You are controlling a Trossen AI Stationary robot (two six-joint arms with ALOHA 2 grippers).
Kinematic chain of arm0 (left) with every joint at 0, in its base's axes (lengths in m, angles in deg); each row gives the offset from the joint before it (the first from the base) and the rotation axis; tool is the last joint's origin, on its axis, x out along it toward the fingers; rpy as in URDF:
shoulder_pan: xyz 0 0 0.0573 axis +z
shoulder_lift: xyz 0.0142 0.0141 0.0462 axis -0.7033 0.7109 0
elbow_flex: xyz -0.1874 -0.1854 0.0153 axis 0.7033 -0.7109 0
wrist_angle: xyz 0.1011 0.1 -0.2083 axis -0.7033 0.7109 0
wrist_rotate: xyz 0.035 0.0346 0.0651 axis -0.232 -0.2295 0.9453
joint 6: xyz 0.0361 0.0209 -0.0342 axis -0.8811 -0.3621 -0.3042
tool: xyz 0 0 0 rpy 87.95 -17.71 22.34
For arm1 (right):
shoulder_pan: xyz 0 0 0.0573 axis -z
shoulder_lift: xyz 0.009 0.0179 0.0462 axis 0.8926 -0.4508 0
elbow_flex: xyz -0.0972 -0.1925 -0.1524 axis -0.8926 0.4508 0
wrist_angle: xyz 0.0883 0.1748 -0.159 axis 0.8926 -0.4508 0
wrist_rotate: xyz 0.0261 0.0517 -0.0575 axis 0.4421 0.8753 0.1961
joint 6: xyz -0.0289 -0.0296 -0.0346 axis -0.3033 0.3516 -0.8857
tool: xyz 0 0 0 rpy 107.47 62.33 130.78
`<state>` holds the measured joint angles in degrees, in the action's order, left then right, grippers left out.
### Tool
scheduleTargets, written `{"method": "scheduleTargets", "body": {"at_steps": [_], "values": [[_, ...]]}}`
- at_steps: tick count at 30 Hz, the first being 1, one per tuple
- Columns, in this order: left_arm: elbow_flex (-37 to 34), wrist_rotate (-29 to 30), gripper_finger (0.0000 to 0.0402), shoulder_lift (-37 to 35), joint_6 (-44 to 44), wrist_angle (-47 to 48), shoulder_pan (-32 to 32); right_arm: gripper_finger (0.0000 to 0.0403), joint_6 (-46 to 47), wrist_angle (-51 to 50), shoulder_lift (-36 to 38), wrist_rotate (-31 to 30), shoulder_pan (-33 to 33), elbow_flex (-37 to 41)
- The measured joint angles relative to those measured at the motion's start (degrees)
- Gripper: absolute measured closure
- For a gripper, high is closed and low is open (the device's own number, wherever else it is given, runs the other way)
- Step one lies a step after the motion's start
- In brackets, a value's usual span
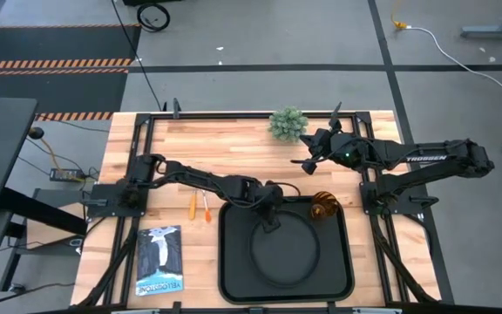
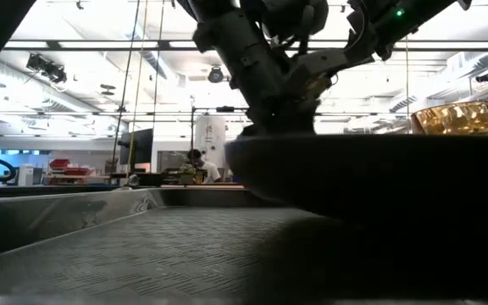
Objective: Pick and place plate/cup/fork/spoon on tray
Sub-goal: Put the black plate on the black serving tray at the bottom left of the orange glass
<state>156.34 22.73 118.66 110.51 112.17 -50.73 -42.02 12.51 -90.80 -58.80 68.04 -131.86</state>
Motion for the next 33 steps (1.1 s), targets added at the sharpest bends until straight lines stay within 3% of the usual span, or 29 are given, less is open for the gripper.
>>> {"method": "scheduleTargets", "body": {"at_steps": [25,33], "values": [[0.0,7.9,0.0386,0.9,12.1,-4.6,-4.6,0.0398,-0.6,1.2,-0.2,-0.6,-3.7,0.0],[-0.1,7.4,0.0386,3.4,13.4,-8.8,-5.1,0.0398,-1.3,1.4,-0.2,-1.1,-3.8,0.0]]}}
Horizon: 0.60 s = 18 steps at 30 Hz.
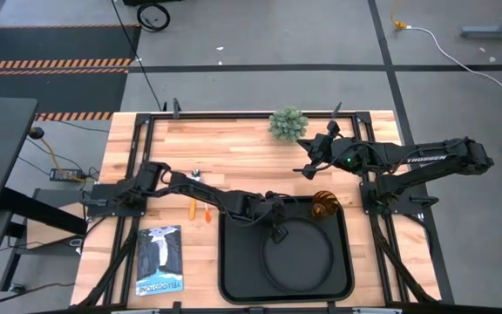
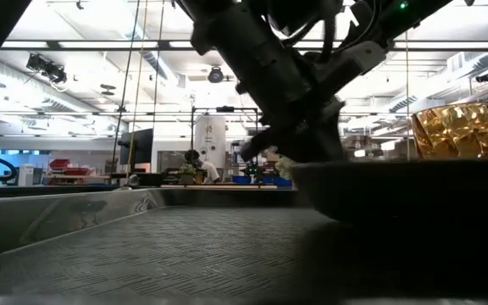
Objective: Pick and place plate/cup/fork/spoon on tray
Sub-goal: Put the black plate on the black serving tray at the bottom left of the orange glass
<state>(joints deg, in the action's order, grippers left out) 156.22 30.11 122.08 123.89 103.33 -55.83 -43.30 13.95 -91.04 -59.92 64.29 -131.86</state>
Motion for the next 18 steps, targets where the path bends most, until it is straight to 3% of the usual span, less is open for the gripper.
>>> {"method": "scheduleTargets", "body": {"at_steps": [18], "values": [[0.0,-1.1,0.0385,2.3,0.9,-8.0,0.0,0.0398,-0.5,0.6,0.0,0.0,0.0,0.0]]}}
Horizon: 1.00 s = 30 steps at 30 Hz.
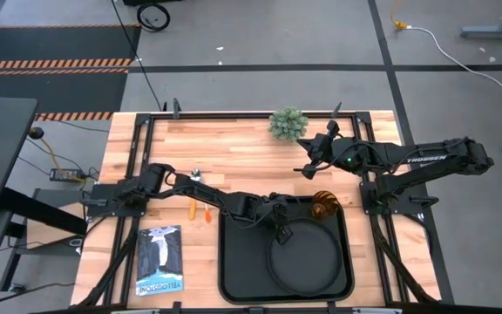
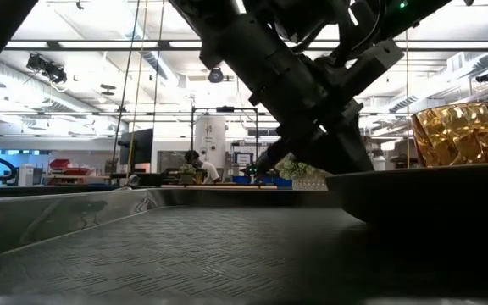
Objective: Pick and place plate/cup/fork/spoon on tray
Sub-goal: Put the black plate on the black serving tray at the bottom left of the orange glass, then put the orange fork on the black serving tray at the left of the black plate
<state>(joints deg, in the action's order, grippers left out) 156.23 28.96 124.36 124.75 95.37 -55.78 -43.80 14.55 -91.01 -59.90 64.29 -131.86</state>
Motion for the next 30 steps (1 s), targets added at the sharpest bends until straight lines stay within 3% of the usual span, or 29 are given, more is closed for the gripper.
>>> {"method": "scheduleTargets", "body": {"at_steps": [12,17,25,30], "values": [[0.0,0.1,0.032,0.6,0.4,-3.1,0.0,0.0398,0.1,-0.1,0.0,0.0,0.0,0.0],[0.0,0.2,0.0294,0.0,-3.3,-2.0,0.0,0.0398,0.2,-0.2,0.0,0.0,0.0,0.0],[0.1,3.1,0.0287,-5.8,-13.0,5.5,-0.1,0.0398,0.8,-1.1,0.0,0.0,-0.5,0.0],[0.2,5.4,0.0287,-9.7,-17.5,17.8,-0.4,0.0398,0.8,-1.2,0.0,0.0,-2.2,0.0]]}}
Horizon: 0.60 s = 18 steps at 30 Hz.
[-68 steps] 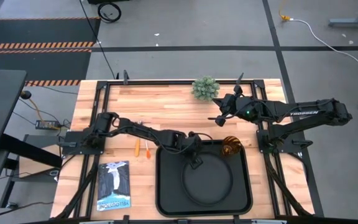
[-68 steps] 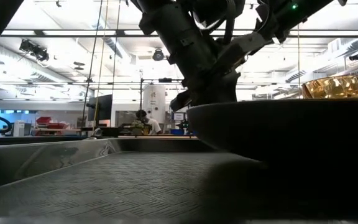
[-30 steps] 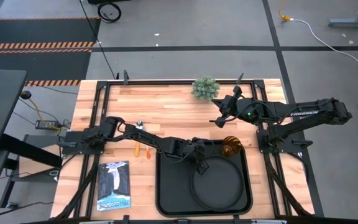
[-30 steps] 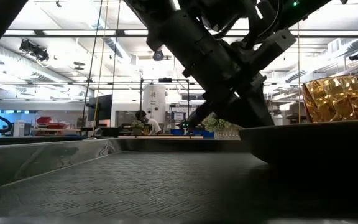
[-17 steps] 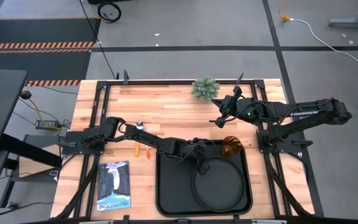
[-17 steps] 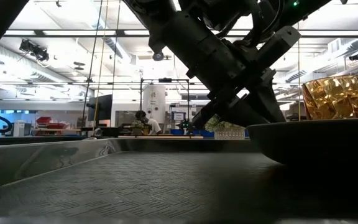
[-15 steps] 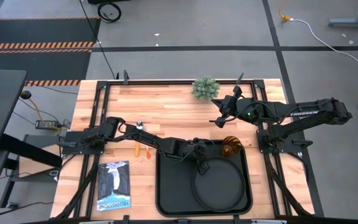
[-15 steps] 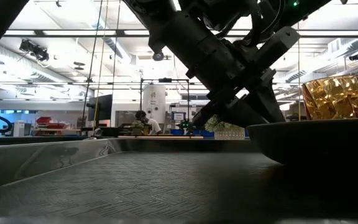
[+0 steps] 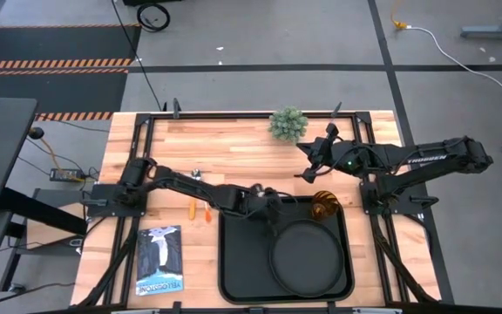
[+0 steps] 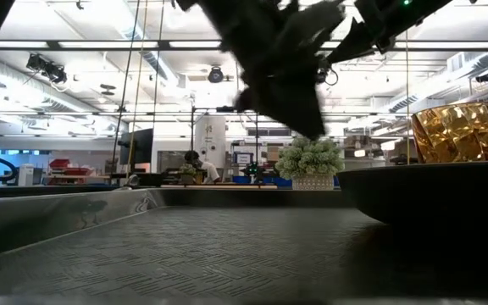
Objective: Pick and place plate/cup/fork/spoon on tray
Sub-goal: Put the orange fork on the black serving tray at the left of the black plate
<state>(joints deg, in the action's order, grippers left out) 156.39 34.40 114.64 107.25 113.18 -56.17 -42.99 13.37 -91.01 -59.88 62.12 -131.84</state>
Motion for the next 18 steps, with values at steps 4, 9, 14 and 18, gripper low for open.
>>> {"method": "scheduleTargets", "body": {"at_steps": [4,9,14,18], "values": [[-0.1,7.4,0.0287,-1.6,2.8,13.7,0.0,0.0398,-0.1,0.1,0.0,-0.7,-1.7,0.0],[-0.1,14.9,0.0287,-1.9,4.7,26.7,0.0,0.0398,-0.5,0.4,0.0,-2.8,-4.3,0.0],[-0.7,23.9,0.0288,-1.9,6.1,34.4,-0.9,0.0398,-1.6,1.2,-0.2,-6.4,-8.1,0.0],[-0.7,32.1,0.0297,-1.8,6.2,37.9,-3.1,0.0398,-1.7,1.2,-0.2,-9.5,-12.0,0.0]]}}
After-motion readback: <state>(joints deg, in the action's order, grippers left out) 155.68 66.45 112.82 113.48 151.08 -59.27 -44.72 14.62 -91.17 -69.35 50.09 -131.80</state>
